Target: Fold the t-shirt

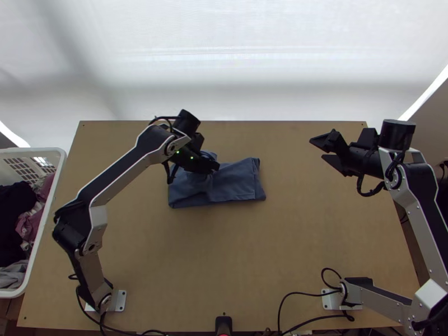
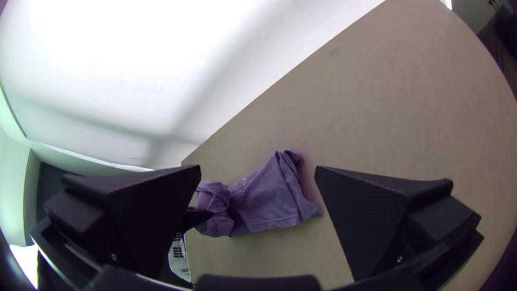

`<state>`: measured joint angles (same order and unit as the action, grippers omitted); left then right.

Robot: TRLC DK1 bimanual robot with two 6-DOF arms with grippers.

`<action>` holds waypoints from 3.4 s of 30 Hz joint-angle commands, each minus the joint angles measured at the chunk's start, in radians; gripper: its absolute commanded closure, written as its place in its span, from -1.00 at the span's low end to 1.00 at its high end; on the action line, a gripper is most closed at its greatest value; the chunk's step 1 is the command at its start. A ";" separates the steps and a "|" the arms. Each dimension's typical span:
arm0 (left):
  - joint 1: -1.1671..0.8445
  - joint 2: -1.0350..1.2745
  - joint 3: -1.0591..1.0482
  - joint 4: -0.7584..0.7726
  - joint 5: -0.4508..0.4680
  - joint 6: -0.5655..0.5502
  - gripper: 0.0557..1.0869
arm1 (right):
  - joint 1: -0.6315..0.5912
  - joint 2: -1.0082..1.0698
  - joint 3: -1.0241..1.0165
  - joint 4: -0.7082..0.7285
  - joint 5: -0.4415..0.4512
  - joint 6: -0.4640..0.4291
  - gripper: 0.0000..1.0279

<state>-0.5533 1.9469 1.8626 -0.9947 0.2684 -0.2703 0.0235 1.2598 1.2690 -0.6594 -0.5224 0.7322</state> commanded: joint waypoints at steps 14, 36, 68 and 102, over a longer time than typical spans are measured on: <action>-0.073 0.211 0.409 -0.053 -0.017 -0.125 -0.92 | 0.053 -0.031 -0.132 0.032 0.056 -0.019 -0.93; 0.201 -0.014 0.299 -0.153 -0.020 -0.067 -0.92 | 0.466 0.374 0.018 0.104 0.335 -0.198 -0.93; 0.342 -0.175 0.185 -0.188 -0.072 -0.055 -0.92 | 0.497 0.742 0.164 0.116 0.328 -0.260 -0.92; 0.372 -0.197 0.165 -0.199 -0.075 -0.035 -0.92 | -0.131 0.768 0.326 0.159 0.268 -0.177 0.95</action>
<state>-0.1879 1.7882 2.0464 -1.1809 0.1970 -0.3172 -0.0616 2.0106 1.5589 -0.5091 -0.2768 0.5140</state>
